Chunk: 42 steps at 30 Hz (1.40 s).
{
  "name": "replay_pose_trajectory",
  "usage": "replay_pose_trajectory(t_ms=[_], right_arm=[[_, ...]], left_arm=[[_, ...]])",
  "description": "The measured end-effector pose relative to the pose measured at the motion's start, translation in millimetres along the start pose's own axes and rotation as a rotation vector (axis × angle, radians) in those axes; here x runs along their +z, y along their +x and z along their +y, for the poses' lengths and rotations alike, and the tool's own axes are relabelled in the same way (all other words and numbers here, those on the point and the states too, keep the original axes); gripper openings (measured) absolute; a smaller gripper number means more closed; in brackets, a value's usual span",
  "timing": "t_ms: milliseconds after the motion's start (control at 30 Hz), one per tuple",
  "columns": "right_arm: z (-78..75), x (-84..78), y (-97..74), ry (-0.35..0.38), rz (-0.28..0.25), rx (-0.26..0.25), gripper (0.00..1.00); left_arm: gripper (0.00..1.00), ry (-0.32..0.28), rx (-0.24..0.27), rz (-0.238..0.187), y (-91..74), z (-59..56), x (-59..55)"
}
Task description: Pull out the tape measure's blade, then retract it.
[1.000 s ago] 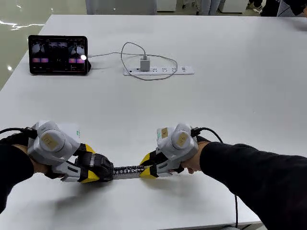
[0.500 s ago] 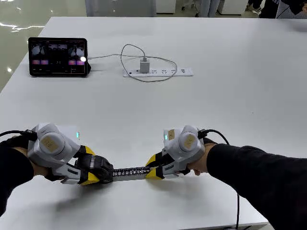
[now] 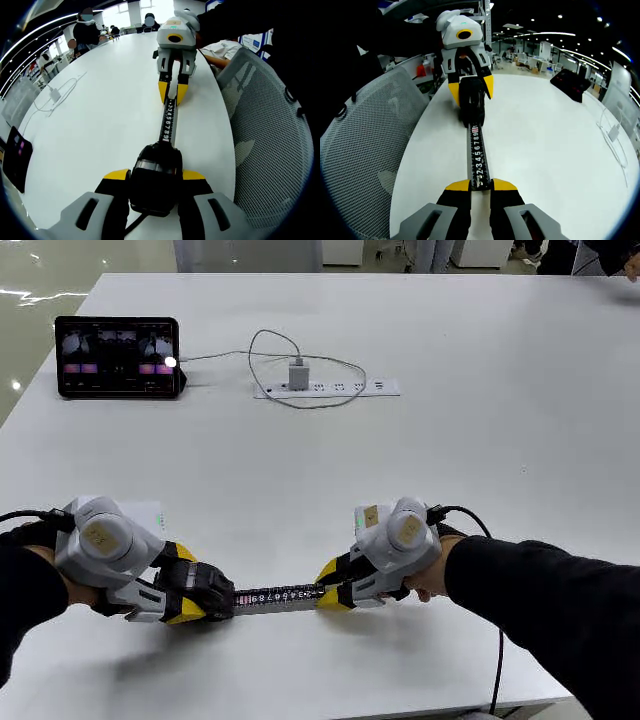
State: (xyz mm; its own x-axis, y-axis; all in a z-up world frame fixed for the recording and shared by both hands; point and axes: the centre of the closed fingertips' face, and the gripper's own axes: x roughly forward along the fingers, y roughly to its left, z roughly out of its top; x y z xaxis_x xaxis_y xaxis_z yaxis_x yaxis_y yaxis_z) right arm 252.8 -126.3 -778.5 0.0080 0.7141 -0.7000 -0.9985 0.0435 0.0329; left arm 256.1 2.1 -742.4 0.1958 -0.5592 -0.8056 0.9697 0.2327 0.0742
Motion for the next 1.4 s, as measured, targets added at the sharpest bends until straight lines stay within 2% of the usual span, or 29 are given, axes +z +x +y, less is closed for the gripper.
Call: replay_pose_trajectory(t_ms=[567,1400], right_arm=[[-1.6,-11.4,-11.9,0.004,0.005,-0.01,0.1],[-2.5,-21.6,-25.4,0.007,0.013,-0.017,0.1]], left_arm=[[0.32,0.005,0.0,0.002,1.9,2.5,-3.5],[0.32,0.01,0.002,0.006,1.5,-0.2,-2.1]])
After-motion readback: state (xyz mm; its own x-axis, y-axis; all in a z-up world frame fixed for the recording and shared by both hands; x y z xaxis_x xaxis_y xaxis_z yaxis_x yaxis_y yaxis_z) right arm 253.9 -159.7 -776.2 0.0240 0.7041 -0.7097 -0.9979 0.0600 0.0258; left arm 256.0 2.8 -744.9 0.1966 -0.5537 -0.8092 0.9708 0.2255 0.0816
